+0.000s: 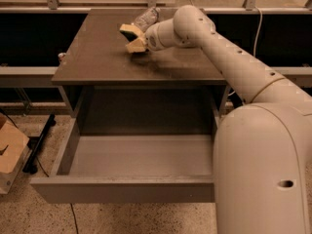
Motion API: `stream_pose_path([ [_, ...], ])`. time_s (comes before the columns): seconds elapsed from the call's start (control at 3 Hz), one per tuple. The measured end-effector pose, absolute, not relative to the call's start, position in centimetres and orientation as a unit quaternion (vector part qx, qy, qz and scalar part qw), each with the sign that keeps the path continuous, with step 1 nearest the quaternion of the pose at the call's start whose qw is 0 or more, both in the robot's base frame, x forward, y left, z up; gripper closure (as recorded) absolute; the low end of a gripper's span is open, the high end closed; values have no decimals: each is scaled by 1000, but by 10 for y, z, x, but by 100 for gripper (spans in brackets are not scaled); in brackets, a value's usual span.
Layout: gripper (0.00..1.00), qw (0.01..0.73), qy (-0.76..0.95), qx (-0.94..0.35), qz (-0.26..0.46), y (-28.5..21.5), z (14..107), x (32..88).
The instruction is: Place sponge into top drawer
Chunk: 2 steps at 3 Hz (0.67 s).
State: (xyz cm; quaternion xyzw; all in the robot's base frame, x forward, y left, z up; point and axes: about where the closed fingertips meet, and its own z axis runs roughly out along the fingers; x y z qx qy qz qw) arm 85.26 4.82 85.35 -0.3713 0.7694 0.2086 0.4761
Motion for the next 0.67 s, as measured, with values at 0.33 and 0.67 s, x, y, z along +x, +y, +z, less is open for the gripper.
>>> stream_pose_path([
  [0.33,70,494,758,-368,214,48,871,846],
  [0.67,94,502,742,-376,236,51,886,831],
])
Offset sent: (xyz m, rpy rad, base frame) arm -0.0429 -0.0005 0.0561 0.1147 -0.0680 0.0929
